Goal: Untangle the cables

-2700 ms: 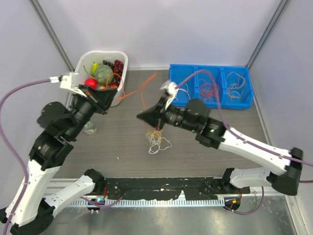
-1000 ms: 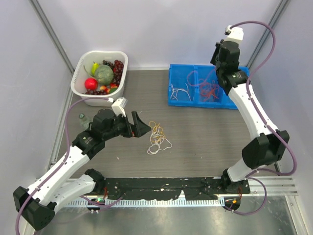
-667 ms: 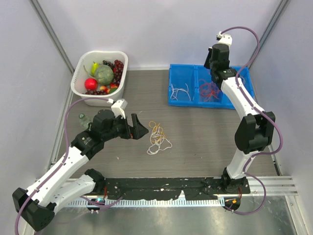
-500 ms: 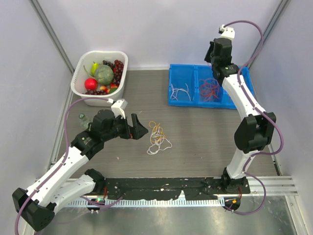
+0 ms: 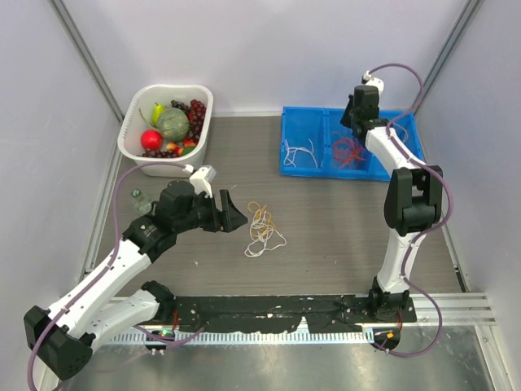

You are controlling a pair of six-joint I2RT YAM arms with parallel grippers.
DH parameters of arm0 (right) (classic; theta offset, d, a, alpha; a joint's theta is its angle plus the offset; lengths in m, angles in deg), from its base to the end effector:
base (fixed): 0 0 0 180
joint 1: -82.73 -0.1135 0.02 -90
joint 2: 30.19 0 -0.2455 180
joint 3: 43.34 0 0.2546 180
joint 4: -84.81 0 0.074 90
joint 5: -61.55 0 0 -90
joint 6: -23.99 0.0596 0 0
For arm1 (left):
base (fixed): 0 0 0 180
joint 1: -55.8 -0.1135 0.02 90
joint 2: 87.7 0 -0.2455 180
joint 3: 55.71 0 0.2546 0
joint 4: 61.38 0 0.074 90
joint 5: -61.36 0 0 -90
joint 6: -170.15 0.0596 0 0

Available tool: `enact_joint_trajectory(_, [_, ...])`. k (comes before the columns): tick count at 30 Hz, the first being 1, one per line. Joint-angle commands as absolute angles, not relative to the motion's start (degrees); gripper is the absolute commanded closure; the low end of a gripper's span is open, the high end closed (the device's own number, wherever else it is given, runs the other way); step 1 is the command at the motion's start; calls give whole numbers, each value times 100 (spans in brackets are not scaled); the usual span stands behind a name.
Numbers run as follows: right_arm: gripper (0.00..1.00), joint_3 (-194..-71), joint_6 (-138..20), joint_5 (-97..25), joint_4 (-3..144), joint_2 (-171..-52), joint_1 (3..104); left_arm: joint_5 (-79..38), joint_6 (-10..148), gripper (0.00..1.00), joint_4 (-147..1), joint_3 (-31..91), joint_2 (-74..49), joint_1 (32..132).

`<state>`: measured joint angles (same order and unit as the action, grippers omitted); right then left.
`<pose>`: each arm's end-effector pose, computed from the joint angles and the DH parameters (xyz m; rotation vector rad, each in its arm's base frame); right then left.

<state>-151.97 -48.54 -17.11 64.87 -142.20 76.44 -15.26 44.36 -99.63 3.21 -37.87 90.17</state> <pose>0.4861 0.0418 0.2737 0.3193 1.9441 0.0752 0.1807 -0.1403 0.2770 0.1251 2.2162 -0.9598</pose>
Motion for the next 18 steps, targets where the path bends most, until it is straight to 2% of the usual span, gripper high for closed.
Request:
enact_joint_trajectory(1, [86, -15872, -4597, -2054, 5784, -14382, 7701, -1265, 4394, 25, -9813, 406, -3567, 8999])
enact_joint_trajectory(2, [73, -16032, -4623, -1958, 5277, -14427, 7701, -1274, 4385, 25, -9795, 406, -3523, 8990])
enact_joint_trajectory(5, [44, -16734, -4650, -1694, 4421, -14568, 7702, -1265, 4367, 22, -9699, 441, -3312, 8999])
enact_joint_trajectory(8, [41, -16553, -4571, -1728, 4077, -14332, 7701, -1291, 4612, 17, -9768, 660, -2856, 8999])
enact_joint_trajectory(9, [40, -16151, -4510, -1737, 4120, -14070, 7710, -1352, 4709, 16, -9917, 835, -2654, 8990])
enact_joint_trajectory(12, [40, -15183, -4466, -1763, 4550, -13436, 7632, -1493, 4859, 28, -10129, 1082, -2022, 8990])
enact_joint_trajectory(14, [41, -14053, -4430, -1877, 4814, -12665, 7360, -1511, 4842, 34, -10024, 1056, -1731, 8999])
enact_joint_trajectory(18, [41, -12172, -4255, -2693, 5815, -11513, 6387, -1476, 4675, 37, -9647, 995, -1186, 8999])
